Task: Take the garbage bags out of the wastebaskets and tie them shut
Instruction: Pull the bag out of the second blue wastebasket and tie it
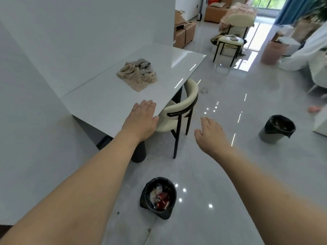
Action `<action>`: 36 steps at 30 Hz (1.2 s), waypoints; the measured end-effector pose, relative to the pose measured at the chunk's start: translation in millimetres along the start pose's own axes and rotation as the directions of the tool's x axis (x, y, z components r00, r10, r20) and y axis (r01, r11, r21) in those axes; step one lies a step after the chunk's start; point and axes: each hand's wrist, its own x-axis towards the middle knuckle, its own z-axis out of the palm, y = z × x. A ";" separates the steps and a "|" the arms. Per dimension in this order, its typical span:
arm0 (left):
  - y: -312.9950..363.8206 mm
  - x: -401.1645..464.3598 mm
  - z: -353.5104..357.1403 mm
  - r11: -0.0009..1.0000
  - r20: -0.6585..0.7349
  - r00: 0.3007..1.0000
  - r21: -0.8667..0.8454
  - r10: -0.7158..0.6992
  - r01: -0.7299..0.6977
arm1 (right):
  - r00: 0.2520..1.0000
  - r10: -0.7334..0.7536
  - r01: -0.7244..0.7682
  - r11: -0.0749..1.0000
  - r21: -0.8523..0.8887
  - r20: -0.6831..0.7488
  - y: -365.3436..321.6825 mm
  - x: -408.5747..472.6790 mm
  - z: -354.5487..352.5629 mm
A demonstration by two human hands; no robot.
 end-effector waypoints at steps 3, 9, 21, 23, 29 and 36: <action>23.6 6.7 21.2 0.999 0.051 0.998 0.031 0.043 -0.044 | 0.999 0.030 -0.030 1.000 -0.003 0.020 27.1 2.6 6.9; 28.9 18.1 60.3 0.999 0.076 0.997 0.038 0.024 -0.026 | 0.998 0.011 -0.012 1.000 0.019 0.068 46.7 24.2 35.9; -50.5 3.2 356.8 0.996 0.073 0.994 -0.027 -0.085 0.087 | 0.982 -0.063 0.052 0.996 0.067 0.176 112.8 39.0 331.2; -62.4 -16.3 437.0 0.995 0.090 0.991 -0.026 -0.097 0.099 | 0.978 -0.054 0.039 0.996 0.076 0.201 135.1 33.0 404.0; -94.5 -68.7 665.3 0.993 0.197 0.975 -0.030 -0.102 0.110 | 0.926 -0.068 0.050 0.997 0.059 0.371 195.6 11.6 610.8; -136.0 -72.7 749.8 0.934 0.022 0.958 -0.218 -0.286 0.284 | 0.944 0.136 -0.260 0.866 0.427 0.299 235.2 45.7 700.4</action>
